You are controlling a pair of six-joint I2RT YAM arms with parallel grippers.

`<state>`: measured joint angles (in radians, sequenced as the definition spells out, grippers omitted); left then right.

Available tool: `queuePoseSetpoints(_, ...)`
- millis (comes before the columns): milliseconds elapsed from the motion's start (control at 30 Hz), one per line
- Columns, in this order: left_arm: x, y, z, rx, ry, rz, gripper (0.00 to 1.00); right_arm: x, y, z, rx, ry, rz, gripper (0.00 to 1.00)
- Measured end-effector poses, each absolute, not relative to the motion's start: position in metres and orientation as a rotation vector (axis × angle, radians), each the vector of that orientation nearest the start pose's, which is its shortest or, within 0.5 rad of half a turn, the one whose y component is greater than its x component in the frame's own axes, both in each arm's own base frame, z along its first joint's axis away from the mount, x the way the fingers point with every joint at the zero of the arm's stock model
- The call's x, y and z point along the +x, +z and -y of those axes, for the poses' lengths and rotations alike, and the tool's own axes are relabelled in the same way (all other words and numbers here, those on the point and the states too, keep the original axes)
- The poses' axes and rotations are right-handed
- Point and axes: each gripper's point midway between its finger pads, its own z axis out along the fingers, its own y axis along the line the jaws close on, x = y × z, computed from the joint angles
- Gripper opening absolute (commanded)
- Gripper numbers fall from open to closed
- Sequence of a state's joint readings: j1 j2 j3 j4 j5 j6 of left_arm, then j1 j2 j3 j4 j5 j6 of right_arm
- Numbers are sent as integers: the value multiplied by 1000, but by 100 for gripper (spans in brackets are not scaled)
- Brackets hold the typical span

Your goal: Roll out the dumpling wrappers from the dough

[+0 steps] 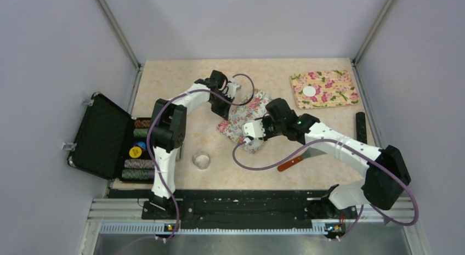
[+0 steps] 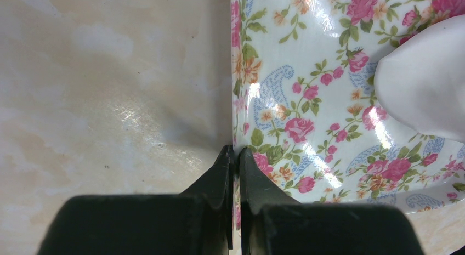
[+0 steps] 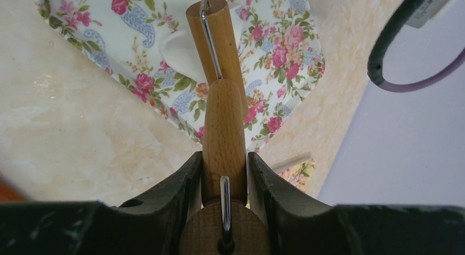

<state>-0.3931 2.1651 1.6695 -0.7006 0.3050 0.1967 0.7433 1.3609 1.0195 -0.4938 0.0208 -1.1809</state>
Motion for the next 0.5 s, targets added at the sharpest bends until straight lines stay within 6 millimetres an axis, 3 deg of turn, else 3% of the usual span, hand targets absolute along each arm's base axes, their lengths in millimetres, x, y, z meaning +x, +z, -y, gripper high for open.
queuePoseSetpoints(200,411,27,219,880,-474,-2618,0,298,132,-225,-2070,-190,-1349,0)
queuePoseSetpoints(500,411,27,219,879,-474,-2619,0,298,122,-232,-2073,-171,-1324,0)
